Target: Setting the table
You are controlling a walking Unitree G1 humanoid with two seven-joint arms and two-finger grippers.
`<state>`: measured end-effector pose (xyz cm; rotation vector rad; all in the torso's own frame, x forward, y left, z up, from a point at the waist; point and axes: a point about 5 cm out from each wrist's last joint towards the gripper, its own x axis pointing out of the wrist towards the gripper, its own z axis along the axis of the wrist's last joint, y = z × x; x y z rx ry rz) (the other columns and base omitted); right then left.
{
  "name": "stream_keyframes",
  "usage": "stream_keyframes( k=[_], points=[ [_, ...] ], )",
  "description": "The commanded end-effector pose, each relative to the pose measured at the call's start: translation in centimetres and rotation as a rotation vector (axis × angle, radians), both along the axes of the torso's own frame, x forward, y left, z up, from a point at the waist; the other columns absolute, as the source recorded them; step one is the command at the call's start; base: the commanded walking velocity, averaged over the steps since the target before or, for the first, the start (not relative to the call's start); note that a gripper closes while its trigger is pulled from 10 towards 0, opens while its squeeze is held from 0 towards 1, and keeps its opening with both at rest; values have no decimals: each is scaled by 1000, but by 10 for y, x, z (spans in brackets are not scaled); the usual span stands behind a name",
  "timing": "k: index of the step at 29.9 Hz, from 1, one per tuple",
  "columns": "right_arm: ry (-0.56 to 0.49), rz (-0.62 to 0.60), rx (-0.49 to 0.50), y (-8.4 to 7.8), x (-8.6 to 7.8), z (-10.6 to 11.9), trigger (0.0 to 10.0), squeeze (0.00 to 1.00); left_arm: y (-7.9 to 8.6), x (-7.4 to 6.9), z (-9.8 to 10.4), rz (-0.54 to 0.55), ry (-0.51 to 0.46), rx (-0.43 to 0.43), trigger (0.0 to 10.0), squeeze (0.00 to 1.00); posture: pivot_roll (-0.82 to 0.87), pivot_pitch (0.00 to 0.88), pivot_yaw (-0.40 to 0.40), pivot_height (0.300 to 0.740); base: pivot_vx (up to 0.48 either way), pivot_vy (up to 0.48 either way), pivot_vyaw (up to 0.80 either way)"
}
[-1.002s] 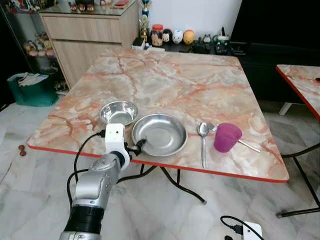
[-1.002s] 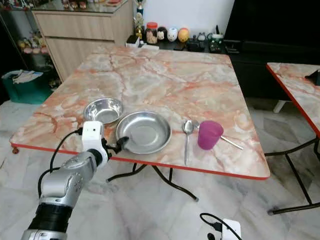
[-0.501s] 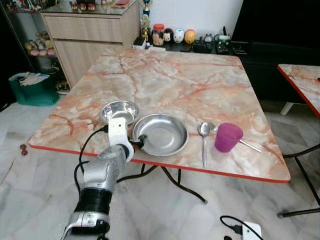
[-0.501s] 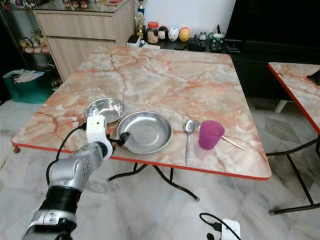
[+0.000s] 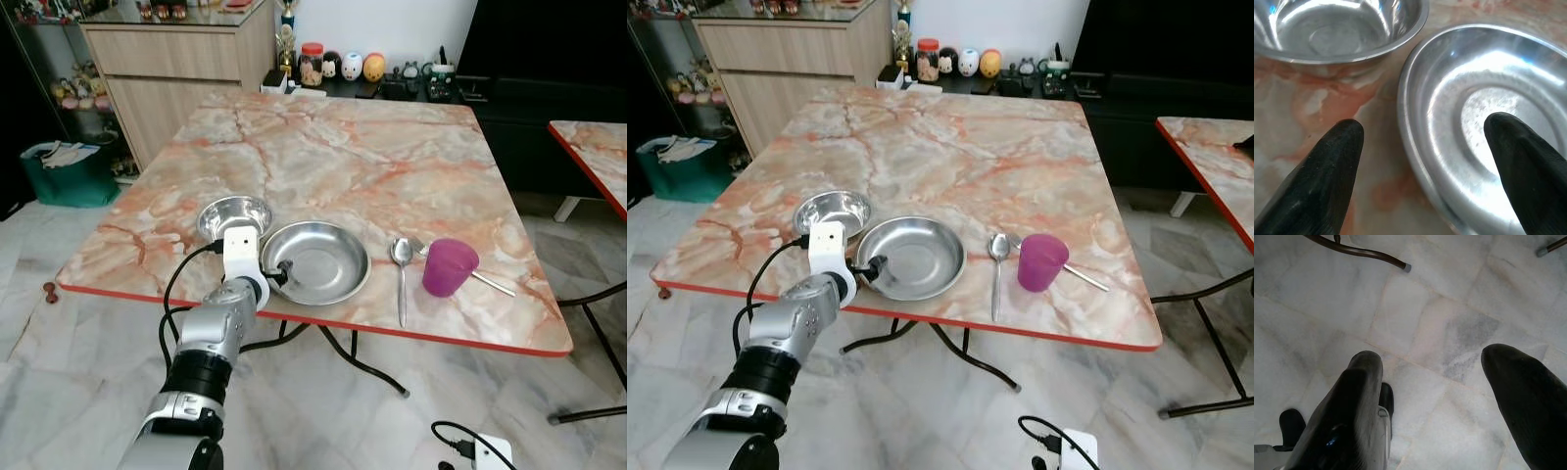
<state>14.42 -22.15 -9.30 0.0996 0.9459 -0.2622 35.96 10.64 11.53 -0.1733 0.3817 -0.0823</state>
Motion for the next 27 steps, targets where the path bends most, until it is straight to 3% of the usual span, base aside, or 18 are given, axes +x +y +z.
stream_keyframes(
  k=[1,5,9,16,22,27],
  points=[
    [1,-20,6,-1,0,0,10000,0,-2,4,3,-7,-23,9,10000,0,91,0,-15,740,0,0,0],
    [3,-21,8,-1,-1,0,10000,0,0,4,-5,-8,-11,31,10000,0,90,0,-15,740,0,0,0],
    [3,-21,12,0,-1,-1,10000,0,3,4,-11,39,5,-21,10000,0,89,0,-16,740,0,0,0],
    [4,-15,13,0,-1,0,10000,0,4,5,-15,61,6,-17,10000,0,90,0,-15,740,0,0,0],
    [3,-21,16,1,-1,-1,10000,0,-1,8,-11,57,-29,-69,10000,0,82,0,-4,740,0,0,0],
    [2,-23,19,2,-1,-1,10000,0,-1,11,-11,62,-25,-38,10000,0,78,0,4,740,0,0,0]
  ],
)
